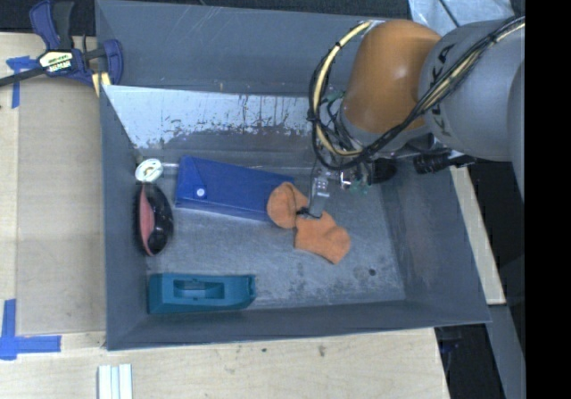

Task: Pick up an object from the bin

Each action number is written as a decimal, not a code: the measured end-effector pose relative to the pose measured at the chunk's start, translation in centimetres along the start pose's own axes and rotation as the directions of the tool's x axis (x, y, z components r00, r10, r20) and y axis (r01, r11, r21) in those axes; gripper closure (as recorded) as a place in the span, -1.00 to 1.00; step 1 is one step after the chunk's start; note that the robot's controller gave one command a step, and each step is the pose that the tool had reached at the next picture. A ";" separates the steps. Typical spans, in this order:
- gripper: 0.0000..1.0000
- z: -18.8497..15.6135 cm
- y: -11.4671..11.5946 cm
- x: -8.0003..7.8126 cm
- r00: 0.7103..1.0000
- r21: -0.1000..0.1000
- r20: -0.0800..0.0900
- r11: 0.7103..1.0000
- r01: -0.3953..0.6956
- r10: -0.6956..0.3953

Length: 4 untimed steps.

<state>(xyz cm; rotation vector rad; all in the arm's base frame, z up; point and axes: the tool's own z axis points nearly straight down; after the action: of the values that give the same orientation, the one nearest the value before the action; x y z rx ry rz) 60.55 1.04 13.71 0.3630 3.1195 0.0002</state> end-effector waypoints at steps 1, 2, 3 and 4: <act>-1.00 6.2 -0.3 -1.6 0.984 0.000 0.008 0.984 0.177 -0.177; 1.00 6.6 0.2 -0.6 0.986 0.000 0.001 0.986 -0.169 0.169; 1.00 6.6 0.2 -0.6 0.986 0.000 0.001 0.986 -0.169 0.169; 1.00 6.3 0.1 -0.5 0.986 0.000 0.001 0.986 -0.169 0.169</act>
Offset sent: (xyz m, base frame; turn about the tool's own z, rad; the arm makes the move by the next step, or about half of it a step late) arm 0.0048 0.0011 -0.0671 0.1706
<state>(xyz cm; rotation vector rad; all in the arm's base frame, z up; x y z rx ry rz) 61.09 1.07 7.37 0.6264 3.0765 -0.0001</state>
